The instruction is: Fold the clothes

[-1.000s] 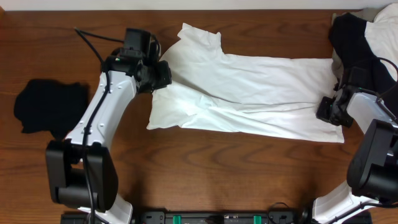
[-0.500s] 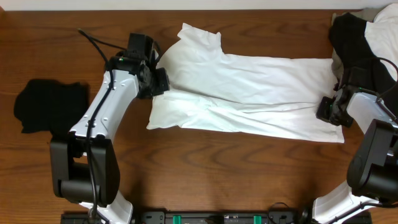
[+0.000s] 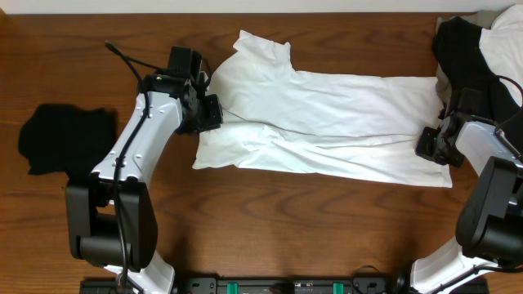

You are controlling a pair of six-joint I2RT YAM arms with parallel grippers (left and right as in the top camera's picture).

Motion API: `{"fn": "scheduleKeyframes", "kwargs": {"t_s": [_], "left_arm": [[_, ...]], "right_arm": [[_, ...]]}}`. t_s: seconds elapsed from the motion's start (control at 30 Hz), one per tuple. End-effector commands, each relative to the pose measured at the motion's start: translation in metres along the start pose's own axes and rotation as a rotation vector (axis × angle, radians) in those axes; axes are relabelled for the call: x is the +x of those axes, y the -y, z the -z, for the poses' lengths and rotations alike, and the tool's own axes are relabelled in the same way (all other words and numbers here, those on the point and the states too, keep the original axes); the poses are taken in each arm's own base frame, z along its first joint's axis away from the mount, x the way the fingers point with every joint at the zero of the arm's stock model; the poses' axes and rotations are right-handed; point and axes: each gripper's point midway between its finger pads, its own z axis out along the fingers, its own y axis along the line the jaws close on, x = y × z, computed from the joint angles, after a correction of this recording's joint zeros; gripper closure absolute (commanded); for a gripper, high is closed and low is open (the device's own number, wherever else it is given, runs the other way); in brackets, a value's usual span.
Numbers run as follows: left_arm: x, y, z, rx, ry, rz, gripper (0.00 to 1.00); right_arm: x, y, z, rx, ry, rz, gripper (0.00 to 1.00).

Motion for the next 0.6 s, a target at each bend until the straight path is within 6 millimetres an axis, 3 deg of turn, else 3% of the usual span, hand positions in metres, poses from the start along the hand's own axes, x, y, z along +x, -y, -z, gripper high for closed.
{"fn": "scheduleKeyframes", "kwargs": {"t_s": [0.0, 0.2, 0.27, 0.43, 0.57], "left_arm": [[0.003, 0.005, -0.003, 0.029, -0.016, 0.001, 0.69], [-0.021, 0.038, 0.0, 0.183, 0.073, -0.041, 0.72], [-0.028, 0.047, 0.001, 0.204, 0.108, -0.066, 0.8], [-0.024, 0.062, -0.006, 0.201, 0.113, -0.119, 0.86], [-0.016, 0.063, -0.024, 0.188, 0.067, -0.123, 0.87]], "right_arm": [[0.011, 0.001, -0.004, 0.005, -0.029, -0.004, 0.93], [0.01, 0.001, -0.004, 0.005, -0.028, -0.004, 0.93], [0.01, 0.001, -0.004, 0.005, -0.028, -0.004, 0.93], [0.01, 0.001, -0.004, 0.005, -0.028, -0.004, 0.93], [0.01, 0.001, -0.004, 0.005, -0.028, -0.004, 0.93]]}}
